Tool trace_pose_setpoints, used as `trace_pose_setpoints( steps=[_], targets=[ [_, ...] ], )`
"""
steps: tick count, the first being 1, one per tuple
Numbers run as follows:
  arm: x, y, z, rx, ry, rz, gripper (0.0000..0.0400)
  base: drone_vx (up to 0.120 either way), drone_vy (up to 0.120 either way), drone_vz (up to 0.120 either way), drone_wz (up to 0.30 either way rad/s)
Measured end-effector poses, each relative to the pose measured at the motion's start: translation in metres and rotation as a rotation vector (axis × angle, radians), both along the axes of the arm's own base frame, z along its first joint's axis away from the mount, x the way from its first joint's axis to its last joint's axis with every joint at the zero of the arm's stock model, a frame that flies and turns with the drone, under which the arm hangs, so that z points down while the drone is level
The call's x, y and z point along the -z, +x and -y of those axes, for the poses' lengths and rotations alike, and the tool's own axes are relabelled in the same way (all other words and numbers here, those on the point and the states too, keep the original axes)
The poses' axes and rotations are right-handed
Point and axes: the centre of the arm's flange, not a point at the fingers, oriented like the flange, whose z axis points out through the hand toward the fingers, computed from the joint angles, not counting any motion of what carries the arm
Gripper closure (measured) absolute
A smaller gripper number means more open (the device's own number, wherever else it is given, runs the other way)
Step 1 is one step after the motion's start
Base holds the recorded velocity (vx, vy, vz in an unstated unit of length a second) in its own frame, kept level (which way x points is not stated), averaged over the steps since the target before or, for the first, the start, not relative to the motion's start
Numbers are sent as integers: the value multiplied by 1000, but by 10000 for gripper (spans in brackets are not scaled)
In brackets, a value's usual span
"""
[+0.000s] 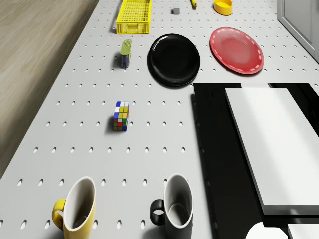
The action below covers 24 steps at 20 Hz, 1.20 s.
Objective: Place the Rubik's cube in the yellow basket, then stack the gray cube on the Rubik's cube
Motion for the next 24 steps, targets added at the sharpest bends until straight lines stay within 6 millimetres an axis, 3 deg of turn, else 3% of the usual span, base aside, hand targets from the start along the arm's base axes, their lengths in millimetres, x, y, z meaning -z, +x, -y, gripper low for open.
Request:
trace_pose_setpoints(
  steps=[24],
  targets=[
    [-1, -2, -2, 0, -17, 18, 0, 120, 120, 0, 0]
  ],
)
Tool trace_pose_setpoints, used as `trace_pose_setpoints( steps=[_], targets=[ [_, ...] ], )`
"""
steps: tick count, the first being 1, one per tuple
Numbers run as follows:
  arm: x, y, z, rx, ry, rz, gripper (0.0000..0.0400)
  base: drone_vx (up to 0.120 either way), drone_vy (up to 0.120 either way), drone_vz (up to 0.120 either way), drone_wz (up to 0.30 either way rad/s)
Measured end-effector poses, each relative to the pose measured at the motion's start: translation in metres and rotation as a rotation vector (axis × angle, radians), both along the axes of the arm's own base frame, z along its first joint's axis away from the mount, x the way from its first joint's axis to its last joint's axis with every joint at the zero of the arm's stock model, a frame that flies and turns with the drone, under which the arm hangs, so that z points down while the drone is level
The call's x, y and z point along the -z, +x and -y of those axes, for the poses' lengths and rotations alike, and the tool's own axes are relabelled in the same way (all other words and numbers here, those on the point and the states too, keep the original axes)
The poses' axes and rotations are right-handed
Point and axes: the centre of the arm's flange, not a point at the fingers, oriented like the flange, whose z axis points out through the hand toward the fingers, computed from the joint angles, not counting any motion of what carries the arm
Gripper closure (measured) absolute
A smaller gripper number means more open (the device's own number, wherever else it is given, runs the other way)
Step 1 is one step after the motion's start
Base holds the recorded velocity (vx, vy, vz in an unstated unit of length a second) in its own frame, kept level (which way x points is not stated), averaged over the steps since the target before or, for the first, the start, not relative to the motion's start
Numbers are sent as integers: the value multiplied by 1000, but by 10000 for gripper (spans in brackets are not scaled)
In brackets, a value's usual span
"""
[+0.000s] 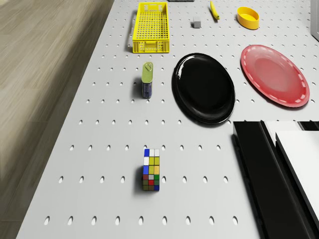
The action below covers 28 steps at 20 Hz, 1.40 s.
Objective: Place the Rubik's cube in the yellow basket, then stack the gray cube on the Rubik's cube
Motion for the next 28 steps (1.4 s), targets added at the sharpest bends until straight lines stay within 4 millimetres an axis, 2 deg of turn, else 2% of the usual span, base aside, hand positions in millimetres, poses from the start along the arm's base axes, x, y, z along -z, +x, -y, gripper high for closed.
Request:
trace_pose_setpoints(
  steps=[5, 11, 18, 21, 23, 25, 28],
  targets=[
    [0, 0, -2, 1, -23, 4, 0, 120, 112, 0, 0],
    [1, -1, -9, 2, -93, 8, 0, 120, 0, 0, 0],
    [6, -1, -33, 9, -339, 13, 0, 120, 0, 0, 0],
    [17, -1, -53, 14, -564, 14, 0, 120, 0, 0, 0],
    [30, -1, -69, 20, -779, 15, 0, 120, 0, 0, 0],
    [52, 0, -85, 27, -1052, 14, 0, 120, 0, 0, 0],
    [100, 1, -97, 41, -1547, 12, 0, 120, 0, -67, 0]
  ],
)
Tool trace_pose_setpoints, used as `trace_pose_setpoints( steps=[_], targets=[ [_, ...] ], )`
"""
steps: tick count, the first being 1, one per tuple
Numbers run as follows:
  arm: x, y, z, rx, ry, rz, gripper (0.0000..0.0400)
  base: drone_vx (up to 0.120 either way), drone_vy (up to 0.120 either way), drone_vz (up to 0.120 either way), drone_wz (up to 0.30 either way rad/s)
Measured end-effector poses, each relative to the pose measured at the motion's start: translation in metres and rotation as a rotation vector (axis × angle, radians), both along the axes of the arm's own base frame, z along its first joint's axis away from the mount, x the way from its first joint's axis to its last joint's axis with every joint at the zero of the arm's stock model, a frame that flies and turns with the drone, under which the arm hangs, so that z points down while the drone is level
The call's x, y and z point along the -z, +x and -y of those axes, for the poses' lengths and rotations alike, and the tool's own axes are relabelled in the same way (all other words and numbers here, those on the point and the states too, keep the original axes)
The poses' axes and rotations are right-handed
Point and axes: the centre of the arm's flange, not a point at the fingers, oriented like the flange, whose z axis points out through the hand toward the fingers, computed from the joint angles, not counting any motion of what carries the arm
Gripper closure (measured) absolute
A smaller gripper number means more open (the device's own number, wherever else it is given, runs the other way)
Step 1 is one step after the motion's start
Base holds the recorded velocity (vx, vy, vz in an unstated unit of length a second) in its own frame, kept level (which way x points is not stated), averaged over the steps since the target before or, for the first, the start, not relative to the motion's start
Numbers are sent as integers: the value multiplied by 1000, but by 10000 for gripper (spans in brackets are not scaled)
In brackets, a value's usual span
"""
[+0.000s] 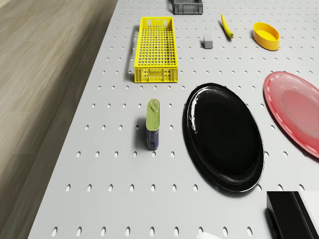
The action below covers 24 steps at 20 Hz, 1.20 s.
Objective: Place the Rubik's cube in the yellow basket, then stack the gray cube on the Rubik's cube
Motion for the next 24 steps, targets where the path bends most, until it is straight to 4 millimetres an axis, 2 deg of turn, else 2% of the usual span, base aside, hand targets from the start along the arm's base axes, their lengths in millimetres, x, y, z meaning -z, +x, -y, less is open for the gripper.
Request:
trace_pose_setpoints(
  steps=[2, 4, 6, 9, 15, 24],
  targets=[
    [33, 1, 6, 13, -344, 0, 0, 120, 0, -120, 0],
    [60, 2, 21, 24, -654, 0, 0, 120, 0, -120, 0],
    [78, 3, 38, 33, -908, 0, 0, 120, 0, -120, 0],
    [92, 3, 61, 42, -1177, -2, 0, 120, 0, -120, 0],
    [99, 3, 86, 46, -1439, -6, 0, 120, 0, -120, 0],
    [101, 3, 96, 47, -1548, -8, 0, 120, 0, -120, 0]
  ],
)
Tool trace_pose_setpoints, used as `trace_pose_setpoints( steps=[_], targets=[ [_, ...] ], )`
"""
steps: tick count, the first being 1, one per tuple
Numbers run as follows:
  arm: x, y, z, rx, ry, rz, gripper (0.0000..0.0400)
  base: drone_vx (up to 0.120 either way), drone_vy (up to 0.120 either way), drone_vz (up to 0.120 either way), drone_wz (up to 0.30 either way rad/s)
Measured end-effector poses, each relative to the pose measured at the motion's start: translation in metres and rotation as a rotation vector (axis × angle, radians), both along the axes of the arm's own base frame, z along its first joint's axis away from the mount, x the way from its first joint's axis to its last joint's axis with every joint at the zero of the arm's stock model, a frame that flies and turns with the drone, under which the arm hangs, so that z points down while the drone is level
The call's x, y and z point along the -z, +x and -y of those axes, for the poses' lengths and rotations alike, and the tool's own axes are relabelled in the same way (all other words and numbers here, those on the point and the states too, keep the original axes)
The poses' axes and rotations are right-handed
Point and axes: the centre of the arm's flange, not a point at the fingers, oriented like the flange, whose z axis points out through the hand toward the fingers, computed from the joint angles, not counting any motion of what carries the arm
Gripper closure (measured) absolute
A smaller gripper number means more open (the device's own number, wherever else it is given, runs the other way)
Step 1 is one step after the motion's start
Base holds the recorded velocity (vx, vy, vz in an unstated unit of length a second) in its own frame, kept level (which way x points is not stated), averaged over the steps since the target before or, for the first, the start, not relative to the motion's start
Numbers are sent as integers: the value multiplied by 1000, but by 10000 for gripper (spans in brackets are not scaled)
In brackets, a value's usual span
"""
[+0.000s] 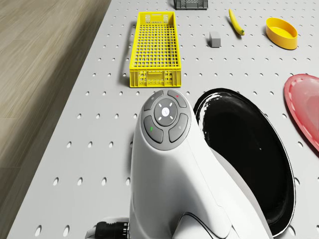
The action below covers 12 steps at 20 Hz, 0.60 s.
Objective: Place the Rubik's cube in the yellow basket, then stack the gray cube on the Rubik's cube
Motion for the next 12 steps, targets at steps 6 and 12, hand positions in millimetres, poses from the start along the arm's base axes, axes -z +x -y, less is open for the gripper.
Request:
trace_pose_setpoints(
  steps=[6, 12],
  targets=[
    [0, 0, 2, 0, -18, -1, 0, 120, 0, -120, 0],
    [0, 0, 2, 0, -24, -1, 0, 40, 0, -120, 0]
  ],
)
